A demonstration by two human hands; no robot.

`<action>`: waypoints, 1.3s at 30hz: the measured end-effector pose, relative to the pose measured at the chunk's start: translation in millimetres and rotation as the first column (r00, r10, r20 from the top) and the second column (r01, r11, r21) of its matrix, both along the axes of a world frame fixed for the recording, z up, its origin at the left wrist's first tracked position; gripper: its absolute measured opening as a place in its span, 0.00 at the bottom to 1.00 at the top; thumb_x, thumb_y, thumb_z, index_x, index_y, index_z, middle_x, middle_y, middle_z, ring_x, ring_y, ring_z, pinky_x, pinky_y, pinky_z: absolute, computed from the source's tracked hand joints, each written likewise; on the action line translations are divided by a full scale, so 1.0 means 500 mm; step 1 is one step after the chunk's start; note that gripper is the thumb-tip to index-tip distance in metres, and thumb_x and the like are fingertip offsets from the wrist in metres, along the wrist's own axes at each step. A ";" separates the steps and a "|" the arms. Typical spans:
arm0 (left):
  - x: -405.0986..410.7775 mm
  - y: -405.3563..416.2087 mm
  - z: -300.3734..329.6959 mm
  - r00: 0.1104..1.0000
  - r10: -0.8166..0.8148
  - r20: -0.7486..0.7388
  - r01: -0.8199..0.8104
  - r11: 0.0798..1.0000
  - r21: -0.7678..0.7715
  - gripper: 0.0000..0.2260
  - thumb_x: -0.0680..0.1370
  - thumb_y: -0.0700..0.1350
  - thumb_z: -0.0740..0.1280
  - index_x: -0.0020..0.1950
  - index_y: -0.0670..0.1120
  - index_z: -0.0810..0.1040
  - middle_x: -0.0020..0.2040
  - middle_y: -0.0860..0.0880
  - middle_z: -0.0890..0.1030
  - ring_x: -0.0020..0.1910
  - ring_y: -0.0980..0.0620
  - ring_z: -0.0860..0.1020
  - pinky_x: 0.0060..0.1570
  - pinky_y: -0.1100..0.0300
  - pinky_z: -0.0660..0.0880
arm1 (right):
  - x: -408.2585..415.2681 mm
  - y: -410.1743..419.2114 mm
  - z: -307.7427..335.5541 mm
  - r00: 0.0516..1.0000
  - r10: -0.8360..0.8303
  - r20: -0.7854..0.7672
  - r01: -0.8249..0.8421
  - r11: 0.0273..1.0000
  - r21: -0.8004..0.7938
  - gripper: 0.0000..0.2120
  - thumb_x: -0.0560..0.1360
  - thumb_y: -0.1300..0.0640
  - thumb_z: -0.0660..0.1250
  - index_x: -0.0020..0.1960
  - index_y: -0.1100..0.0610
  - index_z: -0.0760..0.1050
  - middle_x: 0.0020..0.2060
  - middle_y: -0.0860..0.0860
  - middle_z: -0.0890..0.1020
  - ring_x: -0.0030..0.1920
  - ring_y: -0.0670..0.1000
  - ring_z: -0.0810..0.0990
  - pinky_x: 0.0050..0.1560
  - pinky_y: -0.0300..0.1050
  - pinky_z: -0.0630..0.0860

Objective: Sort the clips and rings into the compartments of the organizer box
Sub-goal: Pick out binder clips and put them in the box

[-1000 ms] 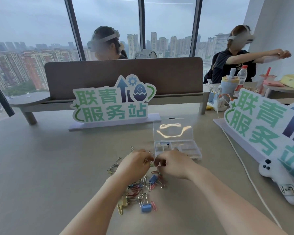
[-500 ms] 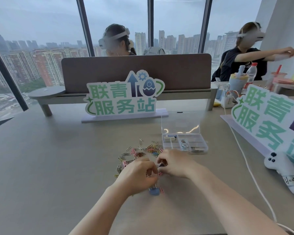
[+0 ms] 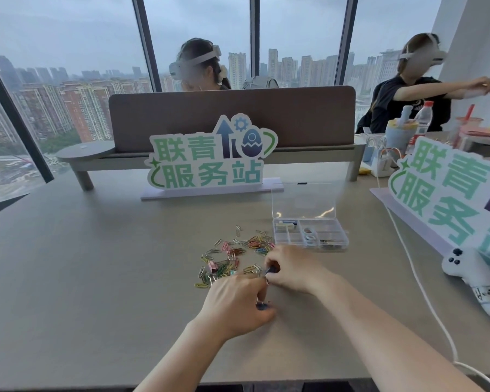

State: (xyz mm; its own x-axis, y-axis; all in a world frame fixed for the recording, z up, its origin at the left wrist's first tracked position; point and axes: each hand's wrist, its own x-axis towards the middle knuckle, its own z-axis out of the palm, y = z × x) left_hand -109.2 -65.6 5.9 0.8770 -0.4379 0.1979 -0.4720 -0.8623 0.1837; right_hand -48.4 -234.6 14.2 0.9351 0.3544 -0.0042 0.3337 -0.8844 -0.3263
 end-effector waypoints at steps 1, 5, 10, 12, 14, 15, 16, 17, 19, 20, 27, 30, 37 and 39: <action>0.001 0.000 -0.002 1.000 0.008 0.002 -0.008 1.000 0.003 0.14 0.68 0.60 0.63 0.44 0.50 0.74 0.43 0.53 0.79 0.45 0.51 0.77 0.40 0.59 0.70 | -0.001 -0.003 0.000 1.000 -0.007 0.009 0.007 1.000 0.019 0.06 0.70 0.50 0.67 0.46 0.49 0.78 0.46 0.47 0.78 0.47 0.50 0.78 0.49 0.49 0.77; 0.002 0.003 -0.008 1.000 0.018 0.017 -0.018 1.000 0.013 0.13 0.68 0.58 0.62 0.43 0.50 0.74 0.43 0.54 0.79 0.42 0.52 0.76 0.37 0.60 0.69 | -0.004 -0.011 0.007 0.997 -0.047 0.056 0.043 0.997 0.070 0.09 0.71 0.50 0.66 0.49 0.50 0.77 0.46 0.45 0.77 0.46 0.48 0.77 0.45 0.44 0.75; 0.000 0.003 0.000 1.000 0.023 0.012 -0.023 1.000 0.001 0.13 0.69 0.58 0.62 0.45 0.51 0.72 0.44 0.55 0.77 0.44 0.52 0.76 0.36 0.60 0.66 | -0.005 -0.018 0.012 0.996 -0.074 0.055 0.071 0.996 0.061 0.14 0.72 0.49 0.65 0.54 0.53 0.79 0.52 0.48 0.78 0.49 0.50 0.77 0.50 0.48 0.76; 0.001 0.005 0.008 0.999 0.038 0.012 -0.038 0.999 -0.018 0.12 0.69 0.57 0.62 0.48 0.53 0.71 0.46 0.55 0.77 0.45 0.52 0.75 0.37 0.59 0.64 | -0.005 -0.024 0.015 0.995 -0.080 0.061 0.076 0.995 0.059 0.13 0.72 0.51 0.65 0.54 0.54 0.79 0.52 0.48 0.78 0.49 0.51 0.78 0.50 0.49 0.77; 0.007 0.006 0.016 0.998 0.056 0.021 -0.055 0.998 -0.036 0.12 0.69 0.55 0.62 0.51 0.54 0.72 0.47 0.56 0.77 0.48 0.53 0.75 0.38 0.59 0.63 | -0.003 -0.031 0.017 0.994 -0.086 0.070 0.081 0.994 0.071 0.10 0.71 0.52 0.66 0.50 0.54 0.79 0.50 0.49 0.77 0.47 0.51 0.77 0.48 0.48 0.77; 0.011 0.006 0.020 0.998 0.062 0.025 -0.061 0.997 -0.046 0.13 0.70 0.55 0.62 0.52 0.55 0.72 0.48 0.56 0.77 0.49 0.54 0.75 0.38 0.60 0.64 | -0.002 -0.035 0.018 0.993 -0.090 0.074 0.084 0.993 0.077 0.07 0.71 0.53 0.66 0.47 0.54 0.78 0.48 0.48 0.77 0.45 0.51 0.77 0.47 0.48 0.77; 0.016 0.006 0.023 0.997 0.066 0.027 -0.064 0.996 -0.057 0.13 0.70 0.54 0.62 0.53 0.55 0.73 0.49 0.57 0.77 0.50 0.54 0.75 0.39 0.60 0.65 | 0.000 -0.040 0.019 0.992 -0.096 0.079 0.089 0.992 0.084 0.06 0.70 0.53 0.66 0.45 0.54 0.78 0.47 0.48 0.77 0.44 0.51 0.77 0.46 0.49 0.77; 0.021 0.005 0.026 0.997 0.070 0.028 -0.068 0.995 -0.067 0.14 0.70 0.54 0.62 0.54 0.55 0.74 0.50 0.57 0.77 0.51 0.55 0.75 0.40 0.60 0.66 | 0.002 -0.046 0.020 0.991 -0.105 0.083 0.097 0.991 0.093 0.06 0.70 0.54 0.66 0.45 0.54 0.78 0.47 0.48 0.77 0.44 0.51 0.77 0.46 0.48 0.77; 0.031 0.004 0.031 0.996 0.080 0.028 -0.077 0.993 -0.093 0.15 0.71 0.54 0.62 0.55 0.55 0.76 0.51 0.58 0.78 0.52 0.56 0.75 0.43 0.60 0.71 | 0.005 -0.057 0.026 0.988 -0.123 0.098 0.111 0.987 0.117 0.08 0.71 0.54 0.66 0.47 0.54 0.79 0.48 0.49 0.78 0.47 0.51 0.77 0.47 0.47 0.76; 0.037 0.003 0.032 0.996 0.081 0.027 -0.078 0.991 -0.110 0.15 0.70 0.54 0.62 0.55 0.55 0.77 0.51 0.58 0.77 0.52 0.56 0.75 0.45 0.60 0.72 | 0.006 -0.063 0.030 0.986 -0.128 0.110 0.115 0.986 0.120 0.08 0.71 0.54 0.66 0.49 0.54 0.80 0.49 0.49 0.78 0.47 0.50 0.77 0.46 0.46 0.75; 0.071 -0.004 0.034 0.998 0.055 0.013 -0.052 0.984 -0.168 0.15 0.69 0.57 0.62 0.52 0.56 0.78 0.49 0.59 0.77 0.49 0.57 0.77 0.45 0.59 0.76 | 0.024 -0.111 0.048 0.974 -0.188 0.129 0.165 0.972 0.169 0.09 0.73 0.56 0.66 0.52 0.54 0.80 0.50 0.48 0.80 0.50 0.51 0.78 0.51 0.48 0.76; 0.084 -0.016 0.043 0.999 0.037 0.031 -0.031 0.985 -0.168 0.14 0.70 0.57 0.65 0.53 0.56 0.78 0.51 0.59 0.77 0.48 0.57 0.76 0.43 0.60 0.74 | 0.039 -0.135 0.051 0.964 -0.219 0.154 0.194 0.968 0.161 0.07 0.73 0.56 0.66 0.49 0.54 0.79 0.47 0.47 0.77 0.47 0.50 0.76 0.46 0.45 0.73; 0.133 -0.063 0.053 1.000 0.012 0.018 -0.008 0.979 -0.205 0.13 0.71 0.54 0.64 0.55 0.56 0.77 0.51 0.59 0.79 0.50 0.57 0.76 0.46 0.61 0.72 | 0.086 -0.193 0.068 0.947 -0.281 0.157 0.258 0.954 0.155 0.07 0.73 0.57 0.66 0.51 0.53 0.76 0.46 0.49 0.78 0.45 0.52 0.76 0.42 0.44 0.70; 0.149 -0.077 0.051 1.000 -0.005 0.014 0.008 0.977 -0.211 0.13 0.71 0.53 0.64 0.55 0.55 0.77 0.51 0.58 0.79 0.51 0.56 0.76 0.47 0.60 0.74 | 0.101 -0.206 0.068 0.946 -0.279 0.166 0.265 0.959 0.102 0.05 0.72 0.58 0.65 0.48 0.52 0.73 0.45 0.48 0.77 0.43 0.53 0.75 0.39 0.43 0.69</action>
